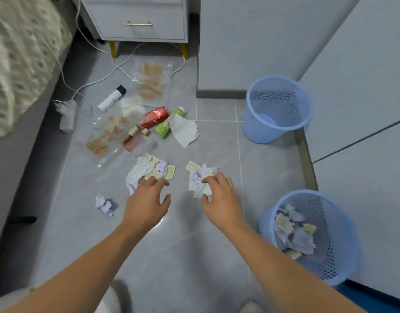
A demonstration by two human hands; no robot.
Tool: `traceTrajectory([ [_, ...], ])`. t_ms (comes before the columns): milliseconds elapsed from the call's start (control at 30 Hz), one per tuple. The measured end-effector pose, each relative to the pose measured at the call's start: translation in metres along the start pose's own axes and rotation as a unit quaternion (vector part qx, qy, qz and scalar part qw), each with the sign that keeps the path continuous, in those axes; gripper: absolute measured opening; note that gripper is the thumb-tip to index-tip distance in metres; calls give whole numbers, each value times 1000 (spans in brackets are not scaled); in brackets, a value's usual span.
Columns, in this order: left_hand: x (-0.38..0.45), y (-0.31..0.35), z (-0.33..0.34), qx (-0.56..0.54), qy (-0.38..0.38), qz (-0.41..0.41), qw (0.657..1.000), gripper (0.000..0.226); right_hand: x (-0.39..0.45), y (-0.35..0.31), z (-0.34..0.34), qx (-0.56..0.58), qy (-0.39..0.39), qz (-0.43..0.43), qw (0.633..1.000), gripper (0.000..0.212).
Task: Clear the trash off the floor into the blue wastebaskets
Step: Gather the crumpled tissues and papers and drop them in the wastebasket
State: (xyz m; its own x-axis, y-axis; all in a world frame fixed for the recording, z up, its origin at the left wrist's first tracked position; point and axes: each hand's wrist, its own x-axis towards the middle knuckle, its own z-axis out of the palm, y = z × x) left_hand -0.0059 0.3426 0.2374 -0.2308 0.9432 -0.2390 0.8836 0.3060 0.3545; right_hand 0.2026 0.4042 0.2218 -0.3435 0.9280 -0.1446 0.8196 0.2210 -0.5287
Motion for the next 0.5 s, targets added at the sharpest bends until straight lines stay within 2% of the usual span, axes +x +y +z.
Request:
traceTrajectory([
  [300, 115, -72, 75, 28, -20, 13, 999, 38, 79, 60, 100, -57, -38, 62, 996, 41],
  [500, 172, -109, 122, 82, -55, -34, 995, 56, 115, 94, 150, -74, -57, 57, 994, 62],
])
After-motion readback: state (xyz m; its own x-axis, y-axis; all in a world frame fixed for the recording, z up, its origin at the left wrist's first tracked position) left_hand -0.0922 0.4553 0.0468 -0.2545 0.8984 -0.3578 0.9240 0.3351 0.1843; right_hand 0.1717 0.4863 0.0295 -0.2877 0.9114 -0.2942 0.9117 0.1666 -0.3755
